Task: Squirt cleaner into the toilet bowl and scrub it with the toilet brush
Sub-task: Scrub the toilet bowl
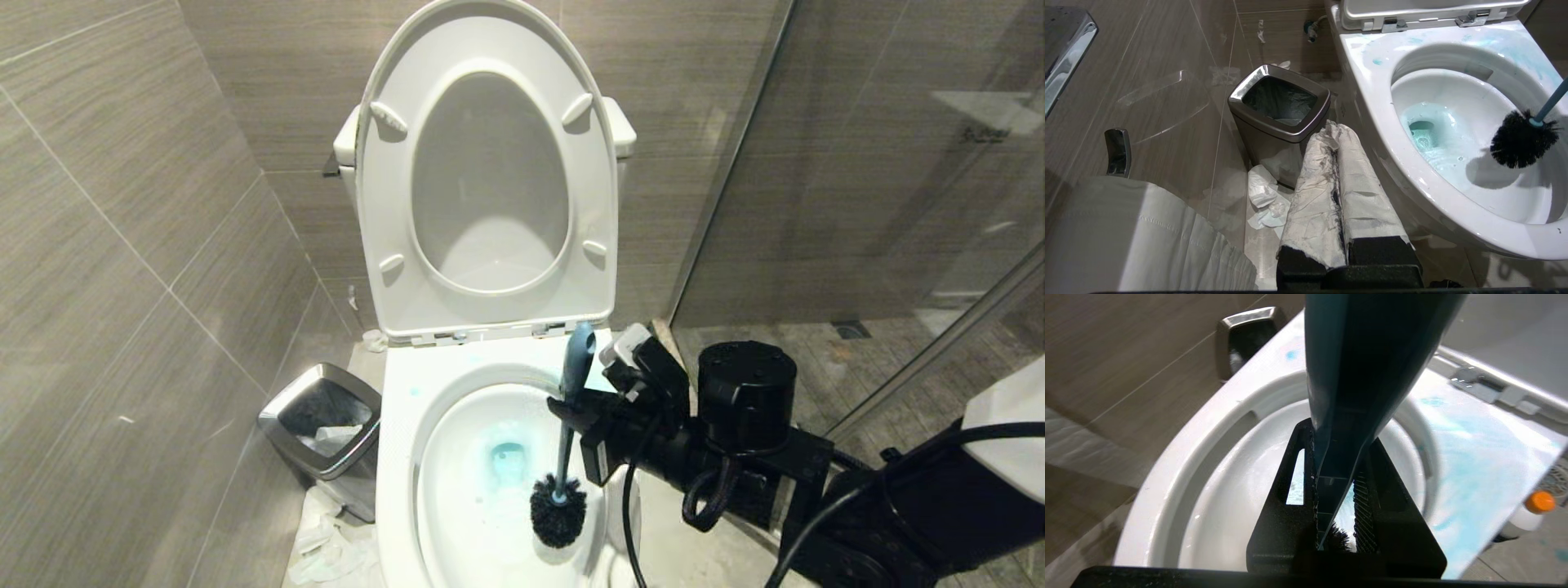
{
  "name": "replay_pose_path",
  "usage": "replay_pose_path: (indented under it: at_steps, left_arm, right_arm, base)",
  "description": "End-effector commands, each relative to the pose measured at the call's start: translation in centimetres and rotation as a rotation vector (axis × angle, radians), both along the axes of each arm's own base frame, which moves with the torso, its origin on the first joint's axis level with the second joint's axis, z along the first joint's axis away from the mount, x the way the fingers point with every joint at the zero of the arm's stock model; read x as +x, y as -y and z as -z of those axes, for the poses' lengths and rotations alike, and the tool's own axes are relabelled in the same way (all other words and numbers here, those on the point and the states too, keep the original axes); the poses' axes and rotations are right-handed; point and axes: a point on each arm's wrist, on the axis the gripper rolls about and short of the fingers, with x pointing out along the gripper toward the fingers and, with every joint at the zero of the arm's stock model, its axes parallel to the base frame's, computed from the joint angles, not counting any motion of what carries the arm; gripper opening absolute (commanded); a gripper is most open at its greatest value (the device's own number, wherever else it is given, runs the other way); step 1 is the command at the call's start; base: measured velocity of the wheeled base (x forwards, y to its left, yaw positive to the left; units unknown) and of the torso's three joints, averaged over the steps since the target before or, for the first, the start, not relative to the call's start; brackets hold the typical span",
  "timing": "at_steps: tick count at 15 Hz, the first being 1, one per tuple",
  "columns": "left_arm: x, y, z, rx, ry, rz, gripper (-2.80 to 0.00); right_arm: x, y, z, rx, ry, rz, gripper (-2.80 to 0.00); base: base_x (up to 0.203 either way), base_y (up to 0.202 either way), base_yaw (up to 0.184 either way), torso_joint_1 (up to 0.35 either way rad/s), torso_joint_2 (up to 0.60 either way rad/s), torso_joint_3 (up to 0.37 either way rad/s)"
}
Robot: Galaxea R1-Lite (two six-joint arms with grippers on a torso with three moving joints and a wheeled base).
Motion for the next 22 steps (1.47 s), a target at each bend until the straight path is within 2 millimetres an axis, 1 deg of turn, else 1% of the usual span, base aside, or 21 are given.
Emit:
replay_pose_path:
  at_steps: [1, 4, 8, 11, 14, 16, 19, 22]
  left_arm:
    - [0.0, 0.0, 0.0, 0.0, 0.0, 0.001, -2.8]
    - [0.0, 0.0, 0.0, 0.0, 0.0, 0.001, -2.8]
    - [0.0, 0.0, 0.0, 0.0, 0.0, 0.001, -2.8]
    - [0.0, 0.0, 0.0, 0.0, 0.0, 0.001, -2.8]
    - [0.0, 0.0, 0.0, 0.0, 0.0, 0.001, -2.8]
    - [0.0, 0.0, 0.0, 0.0, 0.0, 0.001, -2.8]
    - [0.0, 0.0, 0.0, 0.0, 0.0, 0.001, -2.8]
    - [0.0, 0.0, 0.0, 0.0, 0.0, 0.001, -2.8]
  right_arm:
    - [1.1, 1.0, -0.5, 0.014, 0.018, 0.038, -2.8]
    - [2.9, 1.1, -0.6, 0.019, 0.046, 0.071, -2.8]
    - [6.3, 0.8, -0.1, 0.028, 0.081, 0.115, -2.8]
    - [8.3, -0.1, 0.6, 0.038, 0.103, 0.124, -2.8]
    - [10.2, -1.5, 0.6, 0.055, 0.151, 0.119, -2.8]
    - [10.5, -3.0, 1.2, 0.059, 0.159, 0.091, -2.8]
    - [9.6, -6.1, 2.3, 0.065, 0.157, 0.021, -2.8]
    - [9.4, -8.8, 2.8, 0.076, 0.165, -0.023, -2.8]
  base:
    - [0.0, 0.0, 0.0, 0.0, 0.0, 0.0]
    - [0.0, 0.0, 0.0, 0.0, 0.0, 0.0]
    - [0.0, 0.0, 0.0, 0.0, 0.0, 0.0]
    - [0.0, 0.0, 0.0, 0.0, 0.0, 0.0]
    - [0.0, 0.0, 0.0, 0.0, 0.0, 0.0]
    - [0.0, 0.0, 0.0, 0.0, 0.0, 0.0]
    - [0.0, 0.0, 0.0, 0.0, 0.0, 0.0]
    - [0.0, 0.0, 0.0, 0.0, 0.0, 0.0]
